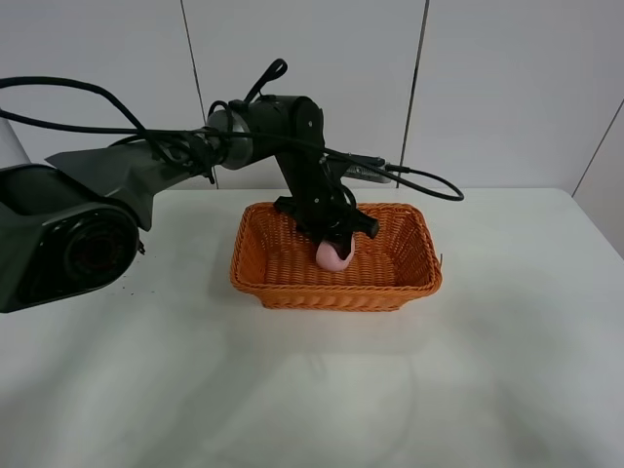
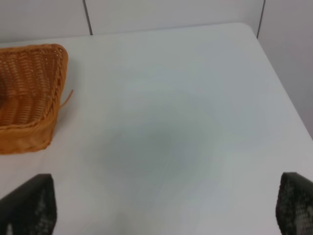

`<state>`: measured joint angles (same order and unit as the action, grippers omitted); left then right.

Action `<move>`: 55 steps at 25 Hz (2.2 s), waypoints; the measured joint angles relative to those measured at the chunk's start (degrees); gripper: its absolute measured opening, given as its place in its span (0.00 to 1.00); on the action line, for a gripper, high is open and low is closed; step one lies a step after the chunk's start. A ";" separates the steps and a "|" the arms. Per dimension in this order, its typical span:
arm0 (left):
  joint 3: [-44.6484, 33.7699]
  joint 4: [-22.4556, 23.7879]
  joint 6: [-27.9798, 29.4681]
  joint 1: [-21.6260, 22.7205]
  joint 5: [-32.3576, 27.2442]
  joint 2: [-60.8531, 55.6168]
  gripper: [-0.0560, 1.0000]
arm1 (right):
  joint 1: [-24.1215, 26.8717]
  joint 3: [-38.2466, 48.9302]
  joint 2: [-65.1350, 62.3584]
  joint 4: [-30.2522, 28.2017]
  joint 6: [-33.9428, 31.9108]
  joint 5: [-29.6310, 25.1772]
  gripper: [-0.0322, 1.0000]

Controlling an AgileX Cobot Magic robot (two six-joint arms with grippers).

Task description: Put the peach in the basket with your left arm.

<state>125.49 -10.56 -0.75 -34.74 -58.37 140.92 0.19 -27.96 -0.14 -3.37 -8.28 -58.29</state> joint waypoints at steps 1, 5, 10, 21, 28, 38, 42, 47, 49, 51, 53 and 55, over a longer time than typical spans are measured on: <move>0.00 0.00 -0.02 0.00 -0.26 0.00 0.70 | 0.00 0.00 0.00 0.00 0.00 0.00 0.70; 0.64 0.27 -0.19 0.00 -3.13 0.00 0.85 | 0.00 0.00 0.00 0.00 0.00 0.00 0.70; 2.91 2.65 -0.20 0.58 -7.16 -3.15 0.87 | 0.00 0.00 0.00 0.00 0.00 0.00 0.70; 3.65 8.40 -0.20 10.98 -8.58 -8.78 0.87 | 0.00 0.00 0.00 0.00 0.00 0.00 0.70; 1.83 10.56 -0.27 22.98 -8.46 -8.72 0.87 | 0.00 0.00 0.00 0.00 0.00 0.00 0.70; 1.31 11.19 -0.27 32.75 -8.56 -8.49 0.86 | 0.00 0.00 0.00 0.00 0.00 0.00 0.70; 0.33 9.85 -0.27 32.75 -8.63 -9.01 0.86 | 0.00 0.00 0.00 0.00 0.00 0.00 0.70; -6.67 9.06 -0.34 32.94 -8.63 -13.34 0.86 | 0.00 0.00 0.00 0.00 0.00 0.00 0.70; -11.07 8.31 -0.69 32.94 -8.58 -16.57 0.86 | 0.00 0.00 0.00 0.00 0.00 0.00 0.70; -15.62 7.69 -1.19 32.94 -8.58 -20.05 0.86 | 0.00 0.00 0.00 0.00 0.00 0.00 0.70; -20.93 7.60 -1.60 32.94 -8.58 -24.49 0.86 | 0.00 0.00 0.00 0.00 0.00 0.00 0.70; -26.02 7.65 -1.83 32.94 -8.58 -29.10 0.86 | 0.00 0.00 0.00 0.00 0.00 0.00 0.70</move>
<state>99.47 -2.90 -2.58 -1.80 -66.95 111.82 0.19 -27.96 -0.14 -3.37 -8.28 -58.29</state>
